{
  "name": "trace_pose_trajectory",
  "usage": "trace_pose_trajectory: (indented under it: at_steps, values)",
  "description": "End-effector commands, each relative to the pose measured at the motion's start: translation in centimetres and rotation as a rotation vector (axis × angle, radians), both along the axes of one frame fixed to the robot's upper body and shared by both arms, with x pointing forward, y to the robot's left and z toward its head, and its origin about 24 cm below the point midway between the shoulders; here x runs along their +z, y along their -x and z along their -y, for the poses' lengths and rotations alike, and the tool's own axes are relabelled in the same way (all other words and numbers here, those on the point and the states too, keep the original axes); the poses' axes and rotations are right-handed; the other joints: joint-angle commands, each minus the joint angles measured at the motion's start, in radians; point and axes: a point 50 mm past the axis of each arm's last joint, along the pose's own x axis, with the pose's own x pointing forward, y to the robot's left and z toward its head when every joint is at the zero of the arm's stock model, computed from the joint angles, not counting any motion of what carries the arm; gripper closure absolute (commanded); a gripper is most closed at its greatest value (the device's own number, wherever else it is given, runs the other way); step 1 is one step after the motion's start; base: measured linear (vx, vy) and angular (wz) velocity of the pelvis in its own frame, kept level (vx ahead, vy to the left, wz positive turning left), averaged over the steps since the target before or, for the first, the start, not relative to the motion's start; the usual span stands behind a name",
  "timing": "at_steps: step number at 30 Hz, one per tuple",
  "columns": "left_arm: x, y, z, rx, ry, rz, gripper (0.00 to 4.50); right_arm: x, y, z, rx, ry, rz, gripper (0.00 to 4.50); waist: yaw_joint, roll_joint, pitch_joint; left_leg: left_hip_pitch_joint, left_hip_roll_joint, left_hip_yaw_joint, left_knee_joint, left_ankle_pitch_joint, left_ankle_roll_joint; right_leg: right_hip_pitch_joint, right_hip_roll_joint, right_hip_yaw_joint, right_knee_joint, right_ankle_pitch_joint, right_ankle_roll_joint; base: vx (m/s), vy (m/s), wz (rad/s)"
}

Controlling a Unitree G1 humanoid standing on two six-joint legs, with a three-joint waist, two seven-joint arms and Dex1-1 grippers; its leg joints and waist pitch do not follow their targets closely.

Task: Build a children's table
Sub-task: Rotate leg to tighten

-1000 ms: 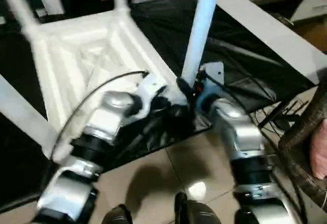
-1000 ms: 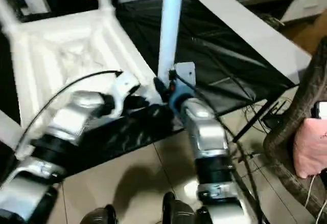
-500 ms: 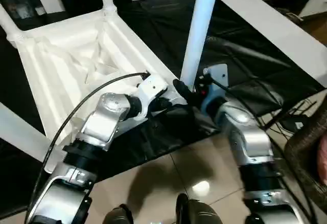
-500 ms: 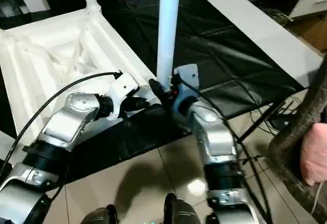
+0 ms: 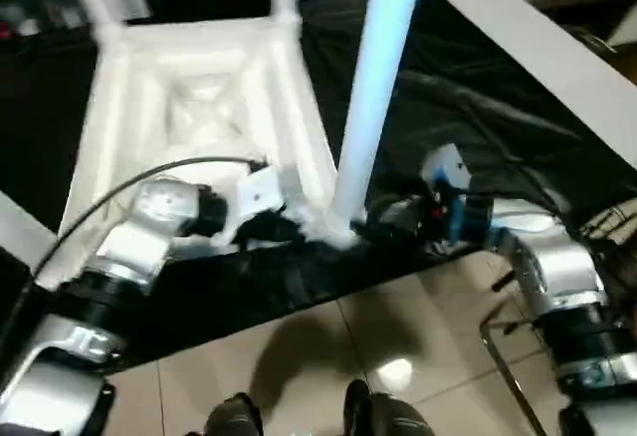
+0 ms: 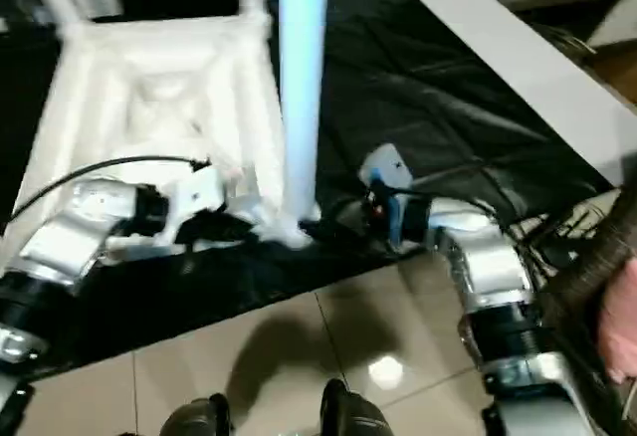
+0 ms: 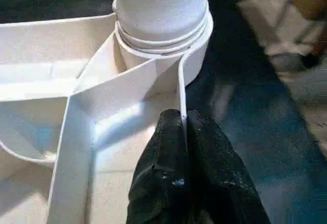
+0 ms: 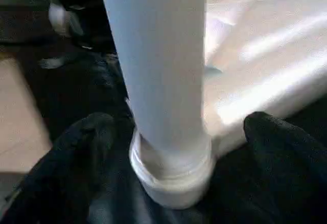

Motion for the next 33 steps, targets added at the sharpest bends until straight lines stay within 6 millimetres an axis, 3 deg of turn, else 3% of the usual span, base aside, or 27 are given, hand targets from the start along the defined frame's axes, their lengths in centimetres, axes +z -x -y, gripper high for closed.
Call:
trace_pose_trajectory:
  at_steps: [1, 5, 7, 10, 11, 15, 24, 30, 33]
  values:
    - [-1.8, 1.6, 1.0, -0.184, -0.067, -0.101, 4.50, 0.3, 0.1, 0.2, 0.116, 0.019, 0.011, 0.03, 0.002, 0.001, -0.095, 0.009, 0.038, 0.006, -0.051, -0.140, 0.114, 0.078, -0.069, 0.061, -0.035, -0.289, -0.215, 0.000, 0.000, 0.00]
    - [-1.8, 1.8, 1.3, -0.265, -0.097, -0.109, 4.50, 0.2, 0.4, 0.2, 0.235, 0.037, -0.019, 0.03, 0.012, -0.001, -0.095, 0.007, 0.037, 0.009, -0.049, -0.130, 0.125, 0.079, -0.069, 0.062, -0.035, -0.295, -0.215, 0.000, 0.000, 0.00]
    - [-1.7, 1.9, 1.4, -0.292, -0.106, -0.109, 4.50, 0.2, 0.5, 0.2, 0.276, 0.036, -0.036, 0.38, 0.018, -0.007, -0.094, 0.006, 0.037, 0.008, -0.048, -0.130, 0.125, 0.079, -0.070, 0.061, -0.035, -0.313, -0.208, 0.000, 0.000, 0.00]
    - [-1.7, 1.9, 1.6, -0.316, -0.114, -0.107, 4.50, 0.2, 0.5, 0.1, 0.313, 0.038, -0.048, 0.41, 0.023, -0.008, -0.093, 0.006, 0.037, 0.007, -0.049, -0.141, 0.113, 0.079, -0.072, 0.061, -0.039, -0.361, -0.191, 0.000, 0.000, 0.00]
    - [-1.7, 1.9, 1.7, -0.322, -0.115, -0.107, 4.50, 0.3, 0.5, 0.0, 0.327, 0.038, -0.047, 0.73, 0.024, -0.008, -0.093, 0.006, 0.037, 0.007, -0.049, -0.139, 0.111, 0.079, -0.072, 0.061, -0.040, -0.365, -0.188, 0.000, 0.000, 0.00]
    - [-1.6, 1.7, 1.9, -0.339, -0.119, -0.098, 4.50, 0.4, 0.5, -0.3, 0.382, 0.046, -0.042, 0.94, 0.029, -0.009, -0.092, 0.007, 0.036, 0.007, -0.048, -0.141, 0.105, 0.077, -0.070, 0.061, -0.041, -0.379, -0.180, 0.000, 0.000, 0.00]
    - [-1.7, 1.4, 1.4, -0.340, -0.144, -0.089, 4.50, 0.1, 0.7, -0.9, 0.472, 0.060, -0.071, 1.73, 0.029, -0.012, -0.089, 0.005, 0.034, 0.005, -0.048, -0.156, 0.100, 0.076, -0.070, 0.059, -0.046, -0.435, -0.156, 0.000, 0.000, 0.00]
    - [-1.7, 1.4, 1.4, -0.340, -0.145, -0.091, 4.50, 0.0, 0.7, -1.2, 0.485, 0.052, -0.089, 2.37, 0.029, -0.011, -0.091, 0.005, 0.035, 0.006, -0.047, -0.135, 0.108, 0.076, -0.068, 0.060, -0.039, -0.384, -0.174, 0.000, 0.000, 0.00]
    - [-1.8, 1.3, 1.3, -0.334, -0.146, -0.094, 4.50, 0.0, 0.8, -1.3, 0.497, 0.046, -0.108, 2.46, 0.030, -0.011, -0.089, 0.004, 0.035, 0.007, -0.047, -0.136, 0.111, 0.075, -0.068, 0.060, -0.038, -0.374, -0.181, 0.000, 0.000, 0.00]
